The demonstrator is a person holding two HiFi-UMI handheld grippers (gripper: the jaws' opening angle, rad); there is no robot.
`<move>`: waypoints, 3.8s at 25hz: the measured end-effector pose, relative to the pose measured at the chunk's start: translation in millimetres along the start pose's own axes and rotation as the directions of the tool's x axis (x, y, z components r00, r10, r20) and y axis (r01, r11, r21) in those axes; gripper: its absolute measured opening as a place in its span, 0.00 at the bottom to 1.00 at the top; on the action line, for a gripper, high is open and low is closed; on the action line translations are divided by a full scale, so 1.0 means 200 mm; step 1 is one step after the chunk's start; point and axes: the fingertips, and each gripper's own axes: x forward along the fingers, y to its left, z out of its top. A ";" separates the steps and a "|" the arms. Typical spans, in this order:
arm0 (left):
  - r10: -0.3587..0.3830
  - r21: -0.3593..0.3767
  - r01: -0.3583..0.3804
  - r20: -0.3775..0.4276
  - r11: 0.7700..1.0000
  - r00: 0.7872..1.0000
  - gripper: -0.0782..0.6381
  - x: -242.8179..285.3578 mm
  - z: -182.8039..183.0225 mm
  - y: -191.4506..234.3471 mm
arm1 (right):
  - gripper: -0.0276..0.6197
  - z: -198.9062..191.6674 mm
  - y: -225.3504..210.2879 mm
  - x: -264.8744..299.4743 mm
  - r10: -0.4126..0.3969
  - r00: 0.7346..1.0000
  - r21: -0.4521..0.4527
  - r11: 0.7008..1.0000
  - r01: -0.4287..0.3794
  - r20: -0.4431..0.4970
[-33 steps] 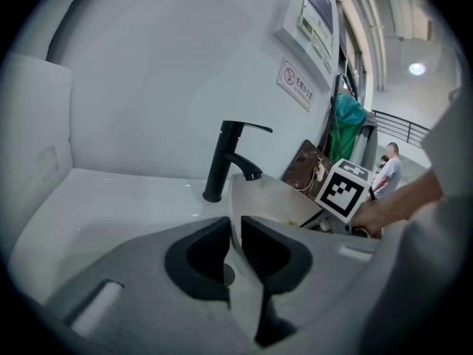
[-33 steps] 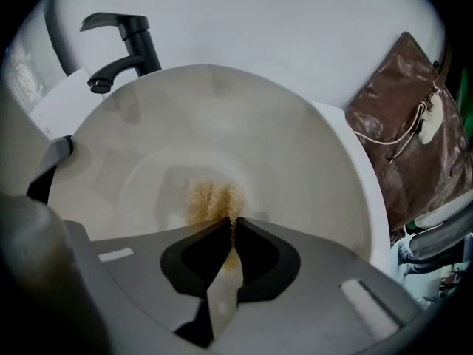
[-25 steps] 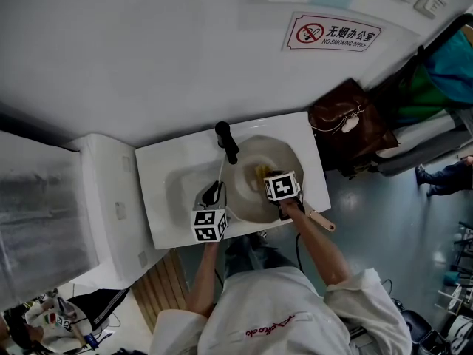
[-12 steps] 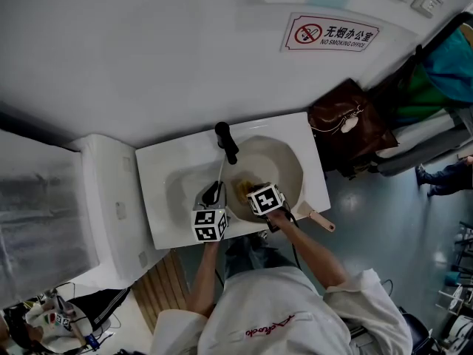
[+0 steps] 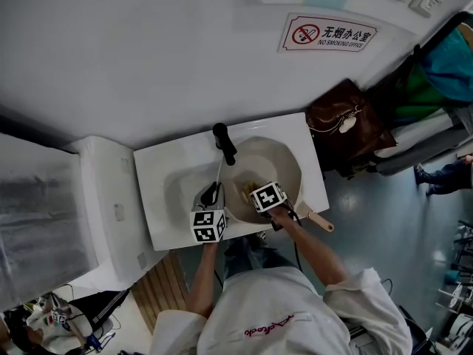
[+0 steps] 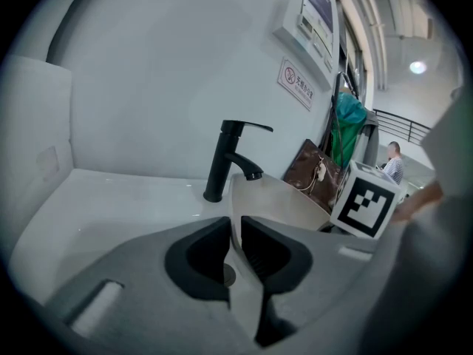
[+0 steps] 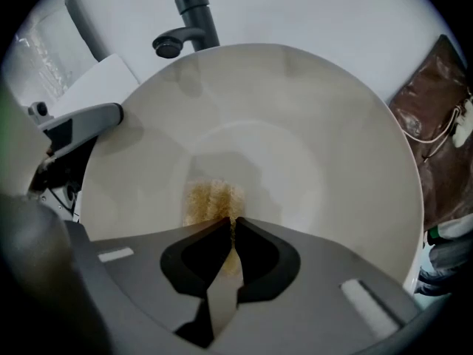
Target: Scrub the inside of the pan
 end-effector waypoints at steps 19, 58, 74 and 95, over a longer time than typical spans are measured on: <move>-0.001 0.022 0.001 -0.001 1.000 1.000 0.18 -0.02 0.02 0.00 | 0.08 0.07 -0.32 -0.16 -0.114 0.990 0.162 0.982 0.099 0.088; 0.018 0.209 -0.076 0.268 0.975 0.963 0.11 -0.49 0.58 -0.53 | 0.08 0.35 -0.10 -1.36 -0.076 0.609 0.036 0.996 0.078 0.790; 0.018 0.232 -0.105 0.348 0.967 0.937 0.11 -0.75 0.63 -0.68 | 0.08 0.14 0.08 -1.74 -0.042 0.431 -0.027 0.988 0.154 0.901; -0.075 0.272 -0.021 0.337 0.962 0.938 0.11 -1.25 0.35 -0.67 | 0.08 -0.30 0.53 -1.80 -0.119 0.393 0.060 0.985 0.160 0.912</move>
